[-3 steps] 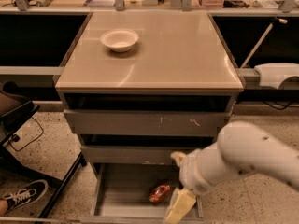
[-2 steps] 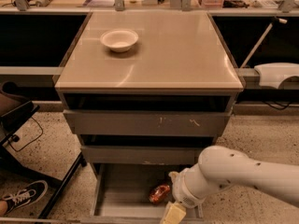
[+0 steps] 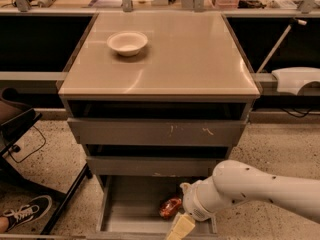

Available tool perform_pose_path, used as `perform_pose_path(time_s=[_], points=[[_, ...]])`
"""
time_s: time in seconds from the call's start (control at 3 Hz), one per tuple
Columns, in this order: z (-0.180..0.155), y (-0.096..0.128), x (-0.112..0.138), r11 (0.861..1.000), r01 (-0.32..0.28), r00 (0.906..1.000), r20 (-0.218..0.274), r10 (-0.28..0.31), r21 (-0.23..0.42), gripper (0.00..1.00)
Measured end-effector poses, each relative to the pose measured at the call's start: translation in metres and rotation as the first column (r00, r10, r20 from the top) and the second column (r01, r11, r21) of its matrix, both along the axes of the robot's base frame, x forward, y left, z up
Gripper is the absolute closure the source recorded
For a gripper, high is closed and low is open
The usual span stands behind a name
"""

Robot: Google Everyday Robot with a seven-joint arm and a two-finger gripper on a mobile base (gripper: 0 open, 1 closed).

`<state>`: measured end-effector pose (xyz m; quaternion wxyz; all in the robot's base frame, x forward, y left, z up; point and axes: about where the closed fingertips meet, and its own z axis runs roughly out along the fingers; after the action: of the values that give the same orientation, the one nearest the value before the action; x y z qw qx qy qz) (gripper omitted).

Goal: Pick coke can from bottom drawer and place on counter

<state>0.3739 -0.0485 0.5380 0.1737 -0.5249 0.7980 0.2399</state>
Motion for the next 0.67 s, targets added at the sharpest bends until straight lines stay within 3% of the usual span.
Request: perform_pose_path(time_s=[0.33, 0.67], points=[[-0.047, -0.017, 0.025, 0.996, 0.071, 0.9969, 0.03, -0.073, 0.053, 0.0], [-0.107, -0.034, 0.076, 0.972, 0.214, 0.972, 0.078, -0.222, 0.093, 0.0]])
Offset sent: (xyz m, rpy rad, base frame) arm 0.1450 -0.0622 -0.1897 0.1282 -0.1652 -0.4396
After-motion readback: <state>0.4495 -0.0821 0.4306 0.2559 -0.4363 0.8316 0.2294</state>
